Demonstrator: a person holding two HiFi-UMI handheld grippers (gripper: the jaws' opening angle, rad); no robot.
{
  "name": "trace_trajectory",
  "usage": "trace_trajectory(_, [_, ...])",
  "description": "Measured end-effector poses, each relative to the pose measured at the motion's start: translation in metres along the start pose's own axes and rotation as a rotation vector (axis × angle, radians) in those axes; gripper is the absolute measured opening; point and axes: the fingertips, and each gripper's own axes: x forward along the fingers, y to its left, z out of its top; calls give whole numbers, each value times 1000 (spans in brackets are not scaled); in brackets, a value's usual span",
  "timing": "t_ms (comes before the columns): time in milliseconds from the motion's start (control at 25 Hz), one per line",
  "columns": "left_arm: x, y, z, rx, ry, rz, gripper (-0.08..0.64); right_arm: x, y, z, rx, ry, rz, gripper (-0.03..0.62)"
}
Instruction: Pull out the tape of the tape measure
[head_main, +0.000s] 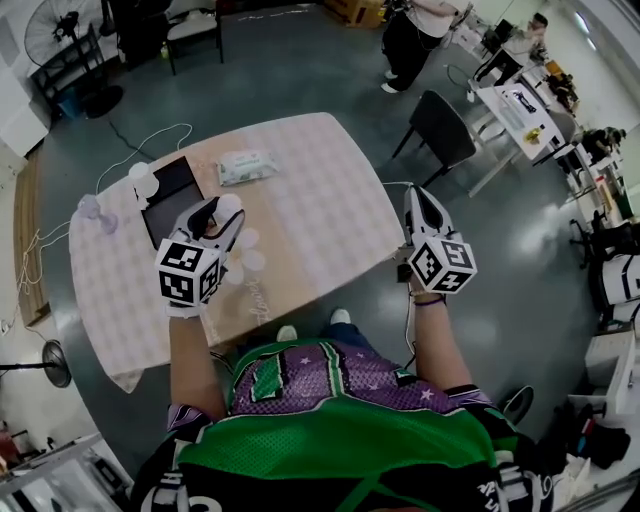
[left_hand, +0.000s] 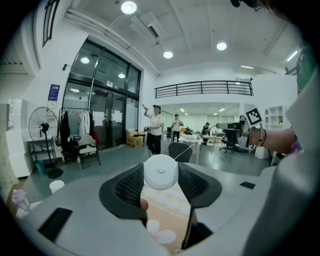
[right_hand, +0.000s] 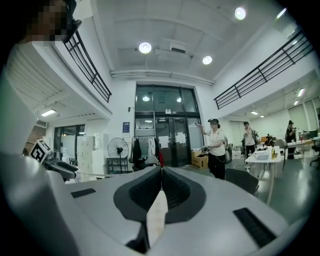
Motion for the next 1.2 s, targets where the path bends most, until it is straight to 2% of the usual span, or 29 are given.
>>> trace_trajectory(320, [10, -5, -21, 26, 50, 22, 239, 4, -6, -25, 39, 56, 7, 12])
trace_trajectory(560, [12, -2, -39, -4, 59, 40, 239, 15, -4, -52, 82, 128, 43, 12])
trace_trajectory(800, [13, 4, -64, -23, 95, 90, 239, 30, 7, -85, 136, 202, 90, 12])
trace_trajectory(1040, [31, 7, -100, -39, 174, 117, 239, 48, -1, -117, 185, 262, 108, 12])
trace_trajectory(1200, [52, 9, -120, -82, 207, 146, 239, 69, -13, -140, 213, 316, 131, 12])
